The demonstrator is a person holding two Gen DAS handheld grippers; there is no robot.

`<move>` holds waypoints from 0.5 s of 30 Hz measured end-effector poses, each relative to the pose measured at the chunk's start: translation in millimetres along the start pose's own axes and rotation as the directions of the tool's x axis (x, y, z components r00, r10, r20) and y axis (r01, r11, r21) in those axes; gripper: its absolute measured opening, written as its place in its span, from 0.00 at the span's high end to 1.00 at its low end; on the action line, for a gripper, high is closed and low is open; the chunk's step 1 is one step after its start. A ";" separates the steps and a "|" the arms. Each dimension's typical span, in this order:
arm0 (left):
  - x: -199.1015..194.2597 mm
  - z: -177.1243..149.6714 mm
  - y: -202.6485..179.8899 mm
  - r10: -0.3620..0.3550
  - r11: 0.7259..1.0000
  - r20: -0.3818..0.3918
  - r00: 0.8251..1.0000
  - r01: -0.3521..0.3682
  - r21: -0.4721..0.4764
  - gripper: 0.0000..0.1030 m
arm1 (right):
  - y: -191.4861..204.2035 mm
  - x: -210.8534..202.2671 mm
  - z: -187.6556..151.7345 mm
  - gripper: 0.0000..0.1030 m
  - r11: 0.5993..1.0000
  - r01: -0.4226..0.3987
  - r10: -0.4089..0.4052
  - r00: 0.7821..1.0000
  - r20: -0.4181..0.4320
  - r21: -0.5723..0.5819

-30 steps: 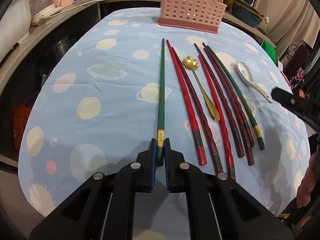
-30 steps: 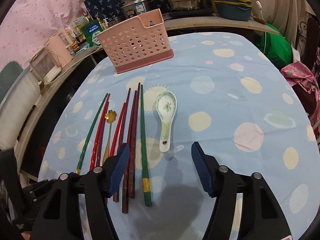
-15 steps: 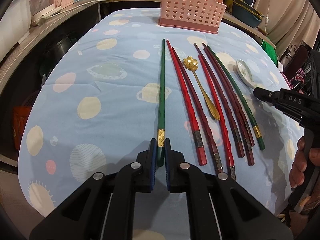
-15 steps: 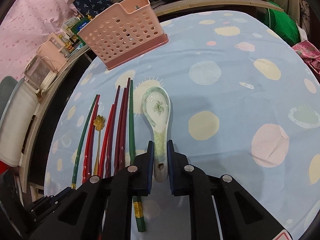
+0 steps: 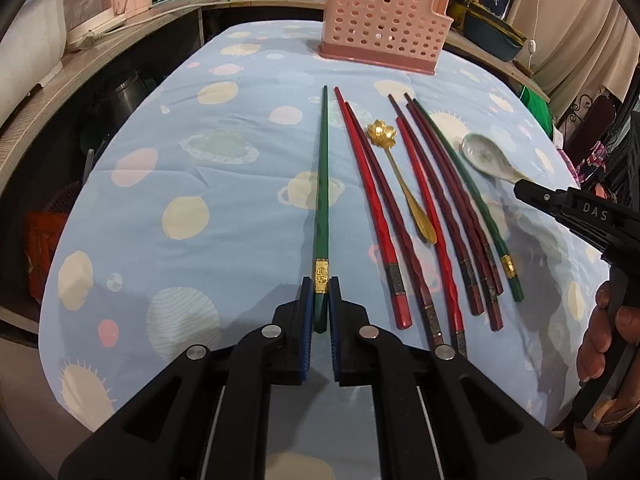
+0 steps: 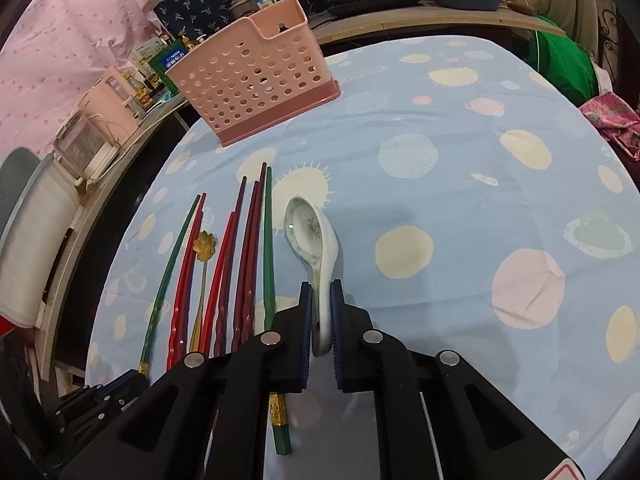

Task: Organize utensils
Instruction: 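Lift both held items into the pink basket and open both tools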

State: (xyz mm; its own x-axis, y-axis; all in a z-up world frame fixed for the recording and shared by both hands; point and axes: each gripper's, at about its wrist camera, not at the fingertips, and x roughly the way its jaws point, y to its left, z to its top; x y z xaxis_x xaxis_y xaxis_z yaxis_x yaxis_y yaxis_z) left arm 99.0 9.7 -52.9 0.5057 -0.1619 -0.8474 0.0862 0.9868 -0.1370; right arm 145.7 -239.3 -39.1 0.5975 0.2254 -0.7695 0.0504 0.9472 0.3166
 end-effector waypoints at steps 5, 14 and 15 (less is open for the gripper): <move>-24.2 8.9 2.9 0.005 1.000 0.064 0.998 -0.005 -0.009 0.93 | 7.0 -22.0 3.9 0.94 0.999 0.041 -0.039 0.998 0.049 -0.034; -82.0 53.6 9.5 0.026 0.999 0.228 0.973 -0.021 -0.025 0.93 | 12.4 -50.7 21.6 0.95 0.996 0.065 -0.058 0.991 0.118 -0.062; -87.9 59.8 10.5 0.025 0.999 0.247 0.969 -0.018 -0.029 0.93 | 13.1 -53.1 24.6 0.95 0.996 0.064 -0.056 0.991 0.126 -0.065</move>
State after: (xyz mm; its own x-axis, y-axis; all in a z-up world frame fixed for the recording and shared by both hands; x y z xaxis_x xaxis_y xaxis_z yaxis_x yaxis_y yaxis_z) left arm 106.8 34.1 50.9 0.7038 -0.1330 -0.6978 0.0517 0.9893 -0.1364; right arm 134.3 -244.4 19.6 0.6896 0.1417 -0.7102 0.0363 0.9727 0.2294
